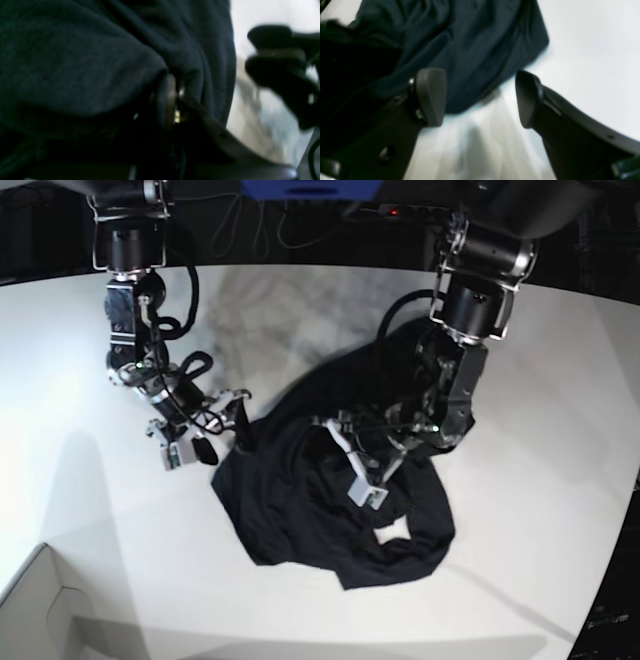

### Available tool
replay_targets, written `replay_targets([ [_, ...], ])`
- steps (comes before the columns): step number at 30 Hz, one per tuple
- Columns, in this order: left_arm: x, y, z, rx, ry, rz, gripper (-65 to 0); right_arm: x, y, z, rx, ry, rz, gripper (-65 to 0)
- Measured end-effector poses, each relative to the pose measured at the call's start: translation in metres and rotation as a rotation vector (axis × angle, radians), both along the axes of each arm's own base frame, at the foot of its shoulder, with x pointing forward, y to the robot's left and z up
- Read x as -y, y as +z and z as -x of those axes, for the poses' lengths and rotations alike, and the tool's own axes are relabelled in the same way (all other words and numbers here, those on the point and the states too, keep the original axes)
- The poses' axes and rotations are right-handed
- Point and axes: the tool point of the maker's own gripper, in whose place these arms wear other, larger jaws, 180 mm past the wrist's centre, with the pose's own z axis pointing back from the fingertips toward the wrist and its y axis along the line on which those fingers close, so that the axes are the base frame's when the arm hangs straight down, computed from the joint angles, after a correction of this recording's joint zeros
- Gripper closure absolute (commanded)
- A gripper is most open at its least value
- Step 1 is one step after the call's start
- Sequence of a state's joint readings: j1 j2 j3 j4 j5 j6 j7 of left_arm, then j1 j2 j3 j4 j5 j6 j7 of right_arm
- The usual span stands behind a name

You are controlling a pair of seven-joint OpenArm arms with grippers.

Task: Layout the t-shirt on the table in an organized manner, then fold the t-shirt properly
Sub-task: 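Move the right gripper to the shirt and grasp its edge, then grasp opposite shirt edges with both grippers and pull them apart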

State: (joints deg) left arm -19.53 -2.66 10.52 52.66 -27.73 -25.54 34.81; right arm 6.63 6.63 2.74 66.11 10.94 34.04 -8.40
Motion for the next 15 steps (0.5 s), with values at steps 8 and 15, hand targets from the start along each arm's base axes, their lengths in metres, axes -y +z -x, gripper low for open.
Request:
replay_targets([
  [8, -0.101, 0.001, 0.007, 0.014, 0.082, -0.019, -0.5, 0.015, 0.005, -0.007, 0.016, -0.044, -0.003, -44.0],
  [15, -0.184, 0.01, 0.011, -0.011, 0.182, -0.096, -0.5, 0.002, 0.006, -0.008, 0.016, -0.041, -0.03, -44.0],
])
